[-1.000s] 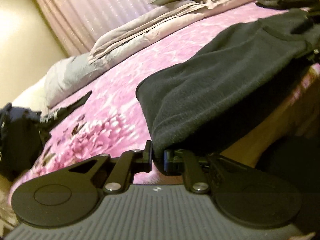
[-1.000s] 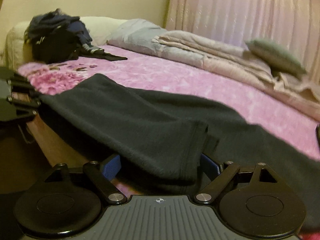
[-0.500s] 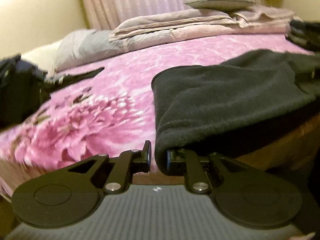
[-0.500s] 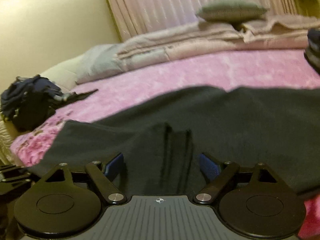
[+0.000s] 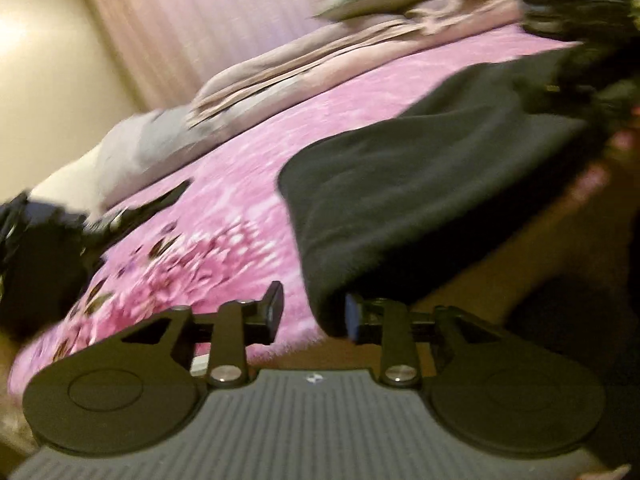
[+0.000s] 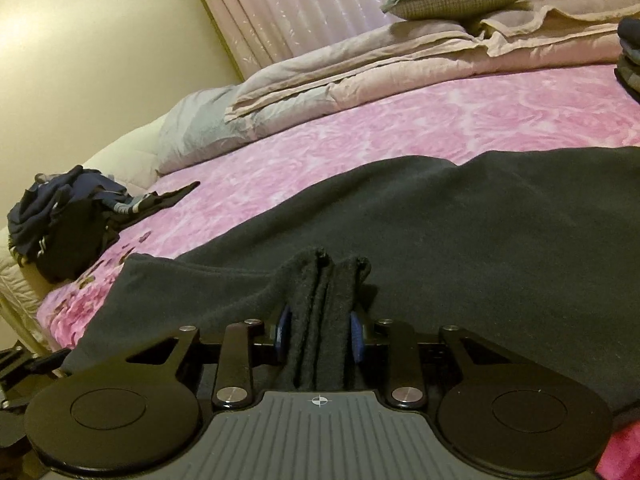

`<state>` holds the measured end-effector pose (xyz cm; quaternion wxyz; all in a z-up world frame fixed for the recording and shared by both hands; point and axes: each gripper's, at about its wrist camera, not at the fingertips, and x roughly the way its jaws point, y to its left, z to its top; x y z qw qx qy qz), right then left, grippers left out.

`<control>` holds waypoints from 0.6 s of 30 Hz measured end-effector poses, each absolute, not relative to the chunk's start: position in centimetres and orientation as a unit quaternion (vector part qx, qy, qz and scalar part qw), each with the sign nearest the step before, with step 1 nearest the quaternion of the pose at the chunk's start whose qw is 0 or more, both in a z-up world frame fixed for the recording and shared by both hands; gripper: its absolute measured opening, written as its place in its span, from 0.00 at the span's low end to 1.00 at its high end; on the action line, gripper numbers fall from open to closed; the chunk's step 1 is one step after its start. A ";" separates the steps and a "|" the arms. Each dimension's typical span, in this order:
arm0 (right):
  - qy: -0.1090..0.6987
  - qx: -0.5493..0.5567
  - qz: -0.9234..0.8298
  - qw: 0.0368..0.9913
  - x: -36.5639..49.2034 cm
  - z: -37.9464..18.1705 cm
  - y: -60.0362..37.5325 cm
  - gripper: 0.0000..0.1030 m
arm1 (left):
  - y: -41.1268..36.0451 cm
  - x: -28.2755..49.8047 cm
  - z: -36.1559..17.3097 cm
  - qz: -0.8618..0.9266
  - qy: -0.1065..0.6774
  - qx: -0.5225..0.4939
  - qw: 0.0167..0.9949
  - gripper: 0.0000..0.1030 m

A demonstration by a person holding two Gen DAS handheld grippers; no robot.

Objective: Fold clothes

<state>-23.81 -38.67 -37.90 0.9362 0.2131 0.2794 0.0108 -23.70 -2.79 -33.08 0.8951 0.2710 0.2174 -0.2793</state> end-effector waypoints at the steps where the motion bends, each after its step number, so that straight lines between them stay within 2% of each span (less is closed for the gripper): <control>1: 0.278 0.211 0.008 0.937 -24.0 -37.8 -38.6 0.48 | -2.1 -24.0 -32.6 -0.299 0.219 0.260 0.892 0.30; 3: 0.274 0.198 0.001 0.941 -24.3 -37.6 -38.3 0.63 | -1.2 -24.5 -31.5 -0.328 0.218 0.240 0.887 0.31; 7: 0.270 0.180 -0.007 0.946 -24.8 -37.4 -37.6 0.63 | -2.5 -22.7 -28.9 -0.343 0.205 0.192 0.896 0.31; 10: 0.271 0.171 -0.004 0.947 -24.8 -37.4 -37.1 0.63 | -5.9 -19.1 -28.3 -0.353 0.225 0.178 0.890 0.30; 14: 0.272 0.160 0.007 0.949 -24.5 -37.6 -36.4 0.63 | -9.5 -14.1 -30.5 -0.337 0.283 0.209 0.873 0.13; 18: 0.271 0.157 0.009 0.950 -23.8 -38.0 -36.2 0.63 | -7.9 -11.6 -32.5 -0.312 0.308 0.190 0.878 0.15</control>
